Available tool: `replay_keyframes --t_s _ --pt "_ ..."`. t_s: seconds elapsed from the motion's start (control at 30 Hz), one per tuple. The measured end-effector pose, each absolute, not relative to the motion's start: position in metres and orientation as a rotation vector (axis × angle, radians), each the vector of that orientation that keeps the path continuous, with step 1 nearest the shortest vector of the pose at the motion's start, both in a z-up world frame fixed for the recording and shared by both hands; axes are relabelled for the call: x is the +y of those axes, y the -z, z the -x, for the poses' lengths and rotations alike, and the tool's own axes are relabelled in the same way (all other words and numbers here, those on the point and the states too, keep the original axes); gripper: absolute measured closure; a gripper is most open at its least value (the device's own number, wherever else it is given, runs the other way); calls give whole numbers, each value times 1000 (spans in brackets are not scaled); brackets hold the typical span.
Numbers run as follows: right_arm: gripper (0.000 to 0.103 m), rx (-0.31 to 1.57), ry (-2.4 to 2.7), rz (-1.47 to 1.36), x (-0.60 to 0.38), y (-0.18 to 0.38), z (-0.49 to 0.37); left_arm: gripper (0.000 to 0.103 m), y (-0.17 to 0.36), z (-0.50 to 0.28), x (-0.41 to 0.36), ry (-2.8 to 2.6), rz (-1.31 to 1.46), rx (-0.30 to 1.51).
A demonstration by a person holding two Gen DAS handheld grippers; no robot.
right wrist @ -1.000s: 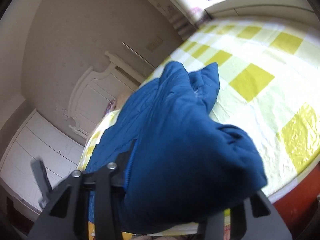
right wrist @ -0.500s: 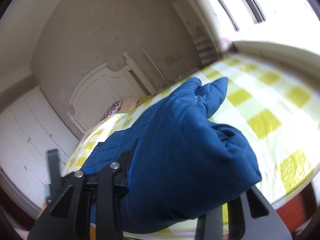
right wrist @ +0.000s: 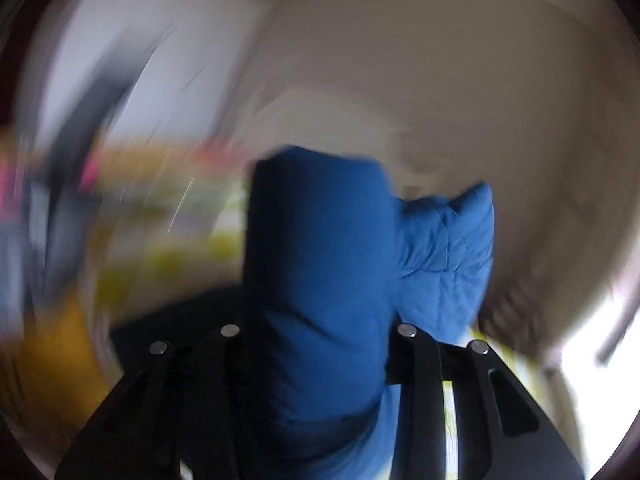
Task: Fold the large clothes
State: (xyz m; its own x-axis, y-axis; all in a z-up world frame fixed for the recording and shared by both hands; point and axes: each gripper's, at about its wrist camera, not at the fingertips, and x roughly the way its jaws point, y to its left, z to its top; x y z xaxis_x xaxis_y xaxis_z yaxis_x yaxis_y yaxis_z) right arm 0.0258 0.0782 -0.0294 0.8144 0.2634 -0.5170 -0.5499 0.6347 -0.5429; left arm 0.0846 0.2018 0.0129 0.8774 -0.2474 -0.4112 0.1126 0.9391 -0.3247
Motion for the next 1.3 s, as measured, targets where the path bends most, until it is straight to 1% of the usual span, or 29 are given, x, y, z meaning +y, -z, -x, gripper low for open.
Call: replay_keyframes --t_s 0.03,0.07,0.13,0.27,0.4,0.47,0.5,0.57,0.6,0.63,0.67,0.73,0.83,0.9,0.93,0.97,1.0,1.07,1.13,1.17,1.23,1.3 --pt "62 516 -521 871 108 65 -30 11 -17 -80 206 174 286 465" --pt "56 544 -532 970 128 98 -30 8 -18 -79 205 171 269 473" --pt "56 438 -474 1081 143 121 -22 8 -16 -77 192 194 227 504" --pt "56 454 -473 1036 142 110 -27 8 -11 -96 156 301 130 561" --pt "55 402 -464 1076 144 117 -16 8 -22 -157 106 460 26 639" --pt "53 394 -482 1068 139 117 -13 8 -19 -185 88 477 -54 678" --pt "52 389 -492 1062 138 116 -12 8 -12 -201 75 467 -98 703" --pt "46 391 -538 1031 132 110 -7 8 9 -229 63 410 -166 755" --pt "44 401 -568 1008 129 106 -6 7 35 -245 54 315 -253 793" --pt "40 420 -626 958 122 97 -4 4 57 -251 54 280 -303 805" --pt "39 432 -695 888 113 84 -2 4 75 -255 60 314 -268 794" --pt "40 468 -835 707 86 55 1 4 84 -255 80 324 -143 787" --pt "41 464 -850 485 38 19 -10 4 90 -253 94 281 -118 763" --pt "46 469 -783 372 11 5 -27 4 94 -258 96 288 -98 774" --pt "53 477 -721 329 1 2 -36 4 96 -262 96 293 -89 784" --pt "55 489 -686 310 -4 1 -44 4 95 -264 100 297 -81 790" --pt "55 508 -663 291 -4 3 -51 4 97 -267 100 304 -71 799" --pt "55 516 -686 293 7 13 -53 4 98 -269 110 309 -55 802" --pt "55 561 -757 368 37 36 -45 4 96 -265 113 310 -46 796" --pt "53 615 -793 457 59 59 -43 4 96 -264 114 310 -44 790" --pt "53 573 -732 581 76 80 -38 4 96 -261 120 310 -32 780" --pt "53 599 -742 568 76 80 -43 4 95 -260 122 309 -27 789"
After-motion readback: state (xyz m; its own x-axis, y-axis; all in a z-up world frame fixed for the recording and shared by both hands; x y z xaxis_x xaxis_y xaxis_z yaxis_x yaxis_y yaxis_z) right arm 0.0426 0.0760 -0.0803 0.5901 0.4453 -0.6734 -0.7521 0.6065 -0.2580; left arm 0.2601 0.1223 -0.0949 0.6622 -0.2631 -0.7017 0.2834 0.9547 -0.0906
